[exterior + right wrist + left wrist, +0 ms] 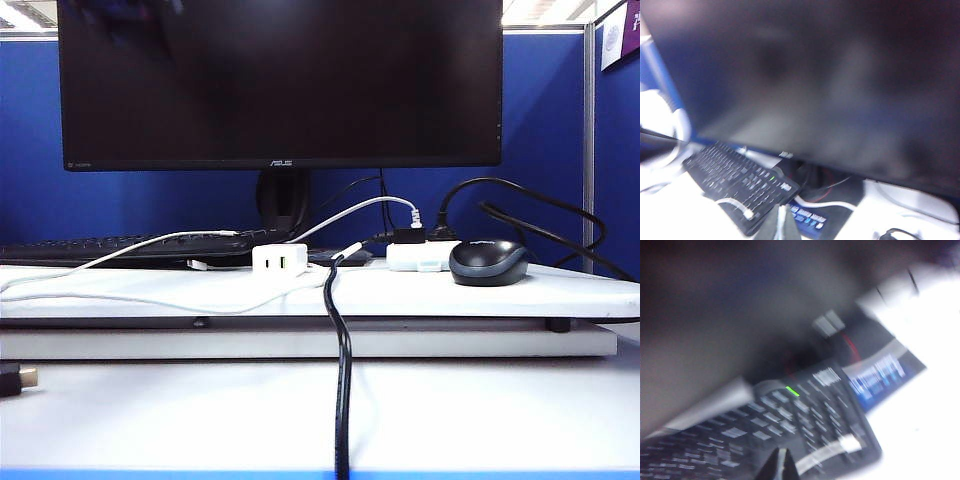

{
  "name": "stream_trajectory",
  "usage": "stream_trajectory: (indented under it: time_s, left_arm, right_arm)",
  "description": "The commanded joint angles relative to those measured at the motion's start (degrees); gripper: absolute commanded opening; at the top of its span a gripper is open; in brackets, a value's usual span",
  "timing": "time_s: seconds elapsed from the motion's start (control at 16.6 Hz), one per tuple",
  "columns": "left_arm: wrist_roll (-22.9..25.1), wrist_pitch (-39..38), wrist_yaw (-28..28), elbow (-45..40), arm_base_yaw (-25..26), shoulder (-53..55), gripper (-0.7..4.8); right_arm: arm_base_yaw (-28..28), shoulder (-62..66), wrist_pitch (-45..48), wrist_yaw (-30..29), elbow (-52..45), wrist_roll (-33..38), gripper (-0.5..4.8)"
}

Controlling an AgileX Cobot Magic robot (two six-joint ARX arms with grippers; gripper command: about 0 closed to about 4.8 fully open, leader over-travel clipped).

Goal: Pick up the Type-C charging cable and the charging base, insert one end of the Type-C charger into the corresponding slot on the base, and finally place the plugged-in charger back on the table.

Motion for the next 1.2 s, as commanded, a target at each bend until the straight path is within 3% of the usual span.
stream_trajectory:
  time_s: [0.06, 0.3, 0.36, 0.48, 0.54, 0.66, 1.2]
  left_arm:
    - [5.49, -0.52, 0.24, 0.24, -1.11, 3.26, -0.05]
    - [14.88, -1.77, 4.83, 0.28, -1.38, 8.85, -0.05]
    - [14.78, -1.27, 5.35, 0.28, -1.49, 10.91, 0.02]
    - [14.88, -0.9, 5.31, 0.28, -1.81, 14.01, 1.54]
    - [15.72, -0.35, 5.29, 0.28, -2.01, 15.19, 1.86]
    - [18.75, 1.53, 5.03, 0.28, -2.62, 16.79, 1.86]
    - [19.12, 5.75, 4.63, 0.42, -3.15, 22.56, 1.76]
  right_arm:
    - [0.17, 0.33, -0.61, 0.02, 0.37, -0.26, -0.01]
    - [0.15, 0.57, -0.63, 0.02, 0.37, -0.44, -0.01]
    - [0.15, 0.57, -0.72, 0.02, 0.37, -0.44, -0.01]
    - [0.15, 0.59, -1.68, 0.02, 0.37, -0.44, -0.01]
    - [0.15, 0.76, -2.23, 0.02, 0.35, -0.44, -0.01]
    - [0.15, 1.2, -2.47, 0.02, 0.35, -0.44, -0.01]
    - [0.11, 1.64, -3.15, 0.02, 0.35, -0.44, -0.01]
